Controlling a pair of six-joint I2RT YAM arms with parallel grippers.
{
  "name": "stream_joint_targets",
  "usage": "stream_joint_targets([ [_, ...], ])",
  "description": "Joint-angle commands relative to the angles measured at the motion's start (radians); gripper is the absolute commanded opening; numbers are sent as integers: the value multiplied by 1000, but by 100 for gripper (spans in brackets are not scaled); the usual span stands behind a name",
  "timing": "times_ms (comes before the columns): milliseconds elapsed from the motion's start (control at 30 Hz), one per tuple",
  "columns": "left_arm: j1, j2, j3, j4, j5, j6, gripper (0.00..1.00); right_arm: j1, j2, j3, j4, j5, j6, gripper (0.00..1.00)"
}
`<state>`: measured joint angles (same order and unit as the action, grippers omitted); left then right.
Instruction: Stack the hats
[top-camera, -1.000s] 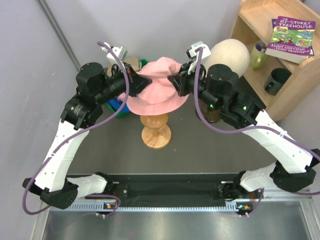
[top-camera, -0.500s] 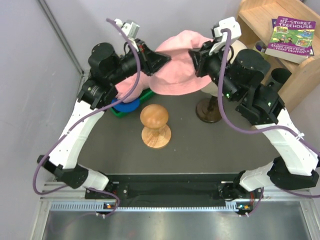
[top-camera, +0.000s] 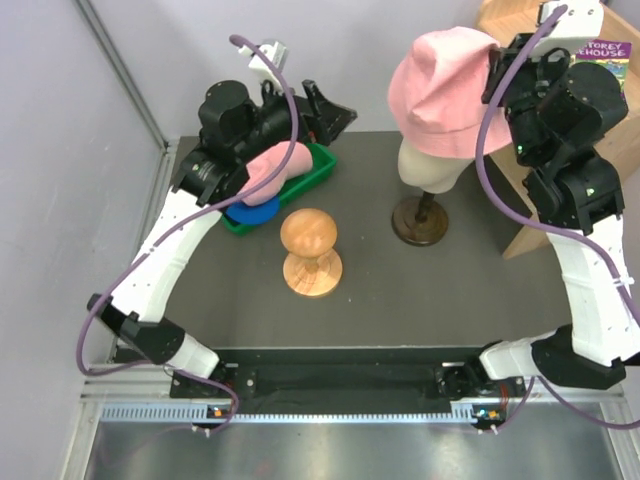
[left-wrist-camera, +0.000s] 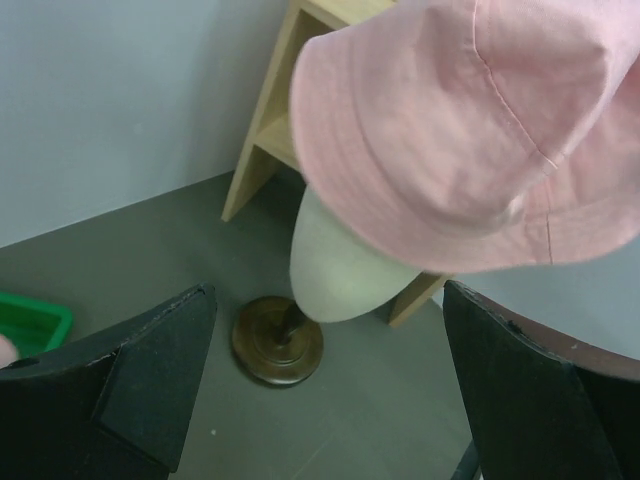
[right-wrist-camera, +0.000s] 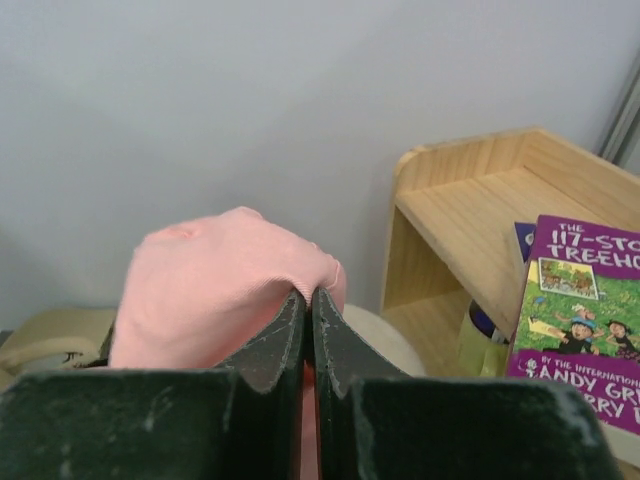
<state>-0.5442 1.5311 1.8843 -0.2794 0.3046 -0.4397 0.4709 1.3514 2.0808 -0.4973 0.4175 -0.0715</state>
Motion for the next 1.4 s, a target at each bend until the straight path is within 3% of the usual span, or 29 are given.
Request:
stream_joint_targets([
  [0,3,-144,-56,-59,-122,88,99,-57,12,96,40,-62,-13,0],
  [233,9,-267,-166,-115,-205,105,99,-117,41,125,19,-85,-5,0],
  [600,9,-315,-208,-155,-231,114,99,-222,-80,-241,112,-123,15,0],
  [967,9,-345,-263,-170,-251,101,99,-230,-123,-375,112,-161,67,1],
  [1000,9,-351,-269,-170,-252,98,99,-230,-130,-380,106,-152,67,5],
  [1133,9,-358,-294,-169,-257,90,99,-236,-194,-412,49,-160,119,71],
  [1233,9,-364,-318,-161,-260,90,99,-235,-280,-470,46,-194,166,80],
  [1367,9,-356,-346,-158,-260,79,99,-236,-359,-545,5,-203,236,81],
])
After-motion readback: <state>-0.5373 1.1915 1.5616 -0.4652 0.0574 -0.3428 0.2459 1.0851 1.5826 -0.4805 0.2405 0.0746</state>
